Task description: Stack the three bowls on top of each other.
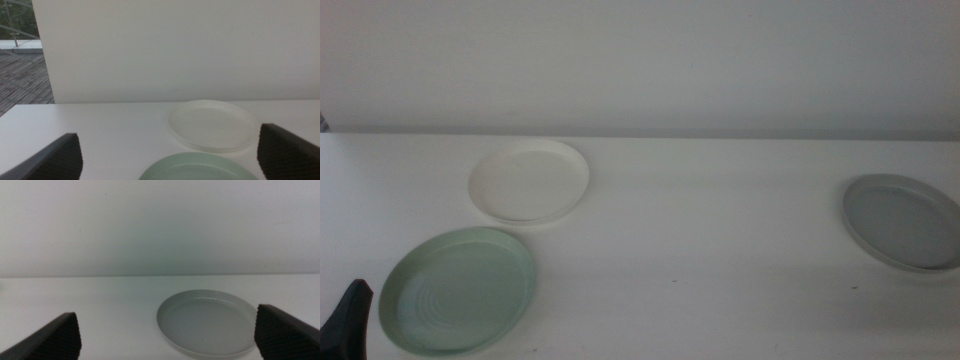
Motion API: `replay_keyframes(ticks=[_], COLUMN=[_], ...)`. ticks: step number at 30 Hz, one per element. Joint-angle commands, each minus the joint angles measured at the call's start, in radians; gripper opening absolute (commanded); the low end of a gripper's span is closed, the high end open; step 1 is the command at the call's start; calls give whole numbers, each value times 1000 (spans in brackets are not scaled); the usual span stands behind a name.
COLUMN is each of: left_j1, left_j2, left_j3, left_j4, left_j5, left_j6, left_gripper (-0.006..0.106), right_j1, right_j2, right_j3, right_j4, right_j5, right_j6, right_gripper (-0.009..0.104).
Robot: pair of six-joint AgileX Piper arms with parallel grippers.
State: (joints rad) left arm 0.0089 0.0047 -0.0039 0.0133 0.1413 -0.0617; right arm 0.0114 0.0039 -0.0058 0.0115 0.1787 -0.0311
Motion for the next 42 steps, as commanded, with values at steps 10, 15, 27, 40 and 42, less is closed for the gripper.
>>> replay_keyframes(ticks=[10, 15, 27, 40, 42], left_j1=[-9, -9, -9, 168, 191], left_j2=[31, 385, 1147, 1500, 1547], left_j3=[-28, -390, -1028, -1059, -1059], left_j4=[-21, -59, -110, -154, -157], left_j5=[49, 344, 1157, 946, 926], left_j6=[10, 12, 12, 242, 249], left_gripper=[94, 94, 94, 94, 94], right_j1=[-2, -2, -2, -2, -2], right_j2=[-40, -40, -40, -40, -40], right_j3=[44, 44, 44, 44, 44], right_j4=[-3, -3, -3, -3, -3], right_j5=[-8, -8, -8, -8, -8], right_j6=[-7, -7, -7, -7, -7], right_gripper=[93, 93, 93, 93, 93])
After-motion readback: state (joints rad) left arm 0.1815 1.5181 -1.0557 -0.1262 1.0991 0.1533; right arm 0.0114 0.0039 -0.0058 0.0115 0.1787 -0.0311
